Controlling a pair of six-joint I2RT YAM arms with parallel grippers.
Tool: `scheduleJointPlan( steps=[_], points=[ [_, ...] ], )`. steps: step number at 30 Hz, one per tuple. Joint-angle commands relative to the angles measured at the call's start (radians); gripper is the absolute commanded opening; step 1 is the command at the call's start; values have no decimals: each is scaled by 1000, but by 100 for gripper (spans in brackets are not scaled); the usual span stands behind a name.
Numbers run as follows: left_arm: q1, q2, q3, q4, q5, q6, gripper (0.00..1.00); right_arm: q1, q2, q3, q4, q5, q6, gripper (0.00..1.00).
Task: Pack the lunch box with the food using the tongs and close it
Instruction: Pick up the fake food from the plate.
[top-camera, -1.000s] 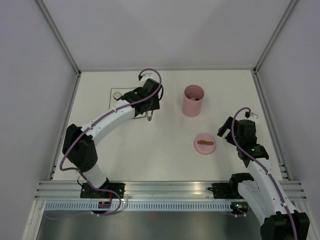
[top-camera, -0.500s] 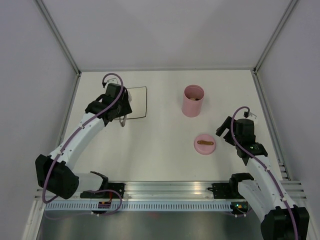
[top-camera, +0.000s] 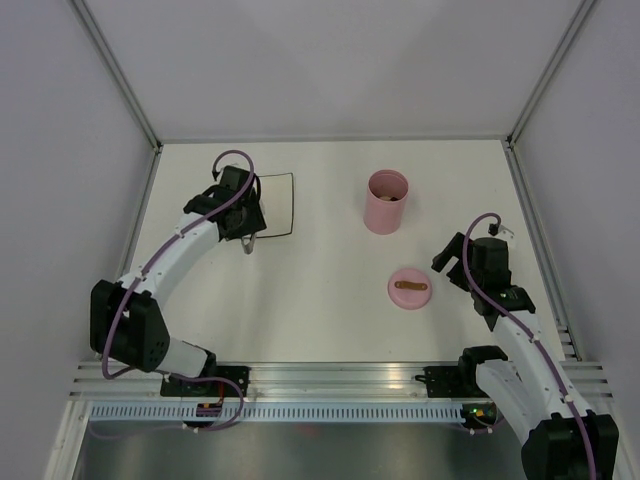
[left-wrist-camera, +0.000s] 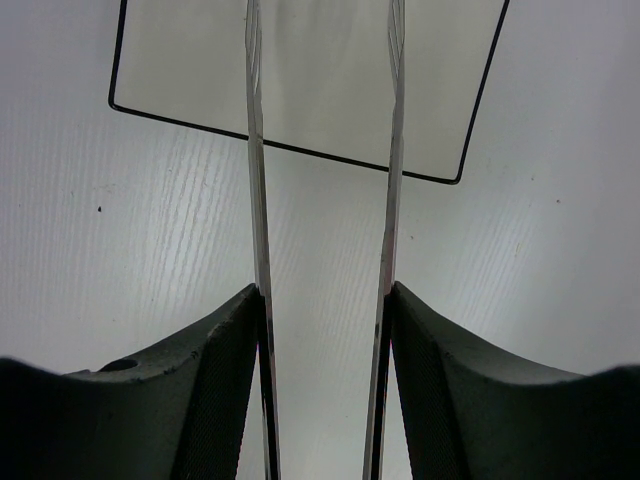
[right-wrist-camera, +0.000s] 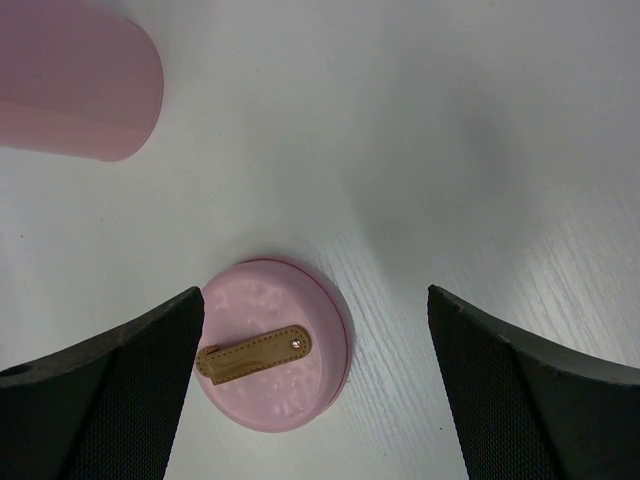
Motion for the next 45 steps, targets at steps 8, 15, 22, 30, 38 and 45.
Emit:
scheduleJointPlan(
  steps=[8, 15, 22, 30, 38, 45],
  points=[
    [3, 86, 99, 39, -92, 35, 60, 4, -36, -14, 26, 46, 23, 98],
    [3, 161, 163, 39, -113, 34, 58, 4, -7, -17, 43, 56, 8, 98],
    [1, 238, 223, 41, -139, 28, 57, 4, 31, -17, 76, 54, -6, 98],
    [0, 269, 233, 38, -171, 6, 57, 4, 42, -17, 79, 72, -29, 98],
    [1, 307, 251, 41, -164, -18, 57, 4, 43, -12, 76, 89, -49, 98],
    [1, 347, 279, 42, -151, -30, 56, 4, 43, -17, 79, 94, -52, 98]
  ],
)
